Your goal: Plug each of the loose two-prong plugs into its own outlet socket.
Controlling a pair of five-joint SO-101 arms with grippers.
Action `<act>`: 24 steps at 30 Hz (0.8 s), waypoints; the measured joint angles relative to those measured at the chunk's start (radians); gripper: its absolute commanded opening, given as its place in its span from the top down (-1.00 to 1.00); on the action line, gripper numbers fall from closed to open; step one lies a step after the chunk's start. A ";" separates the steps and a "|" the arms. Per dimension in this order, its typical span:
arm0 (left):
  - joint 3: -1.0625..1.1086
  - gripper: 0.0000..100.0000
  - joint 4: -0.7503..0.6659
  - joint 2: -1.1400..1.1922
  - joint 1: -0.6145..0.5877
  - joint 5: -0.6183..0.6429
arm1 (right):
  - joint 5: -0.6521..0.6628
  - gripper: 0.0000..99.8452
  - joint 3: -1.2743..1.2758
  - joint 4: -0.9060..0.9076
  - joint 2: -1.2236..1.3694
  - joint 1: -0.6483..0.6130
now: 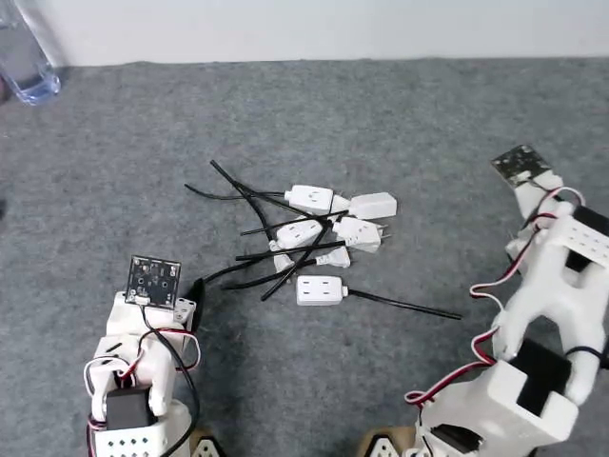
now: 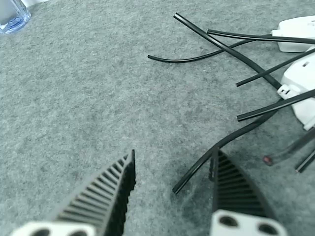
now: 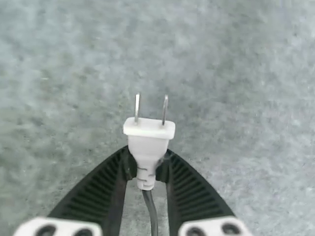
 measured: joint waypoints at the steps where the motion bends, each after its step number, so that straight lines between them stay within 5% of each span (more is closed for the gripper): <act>1: 0.000 0.52 0.000 0.000 0.000 0.000 | -0.003 0.72 0.000 0.000 0.006 0.008; 6: 0.000 0.52 0.000 0.000 0.000 0.000 | -0.006 0.17 0.000 -0.002 0.055 0.011; 13: 0.000 0.52 0.000 0.000 0.000 0.000 | -0.006 0.35 0.000 0.035 0.064 -0.068; 24: 0.000 0.52 0.000 0.000 0.000 0.000 | -0.006 0.38 -0.021 0.269 -0.196 -0.591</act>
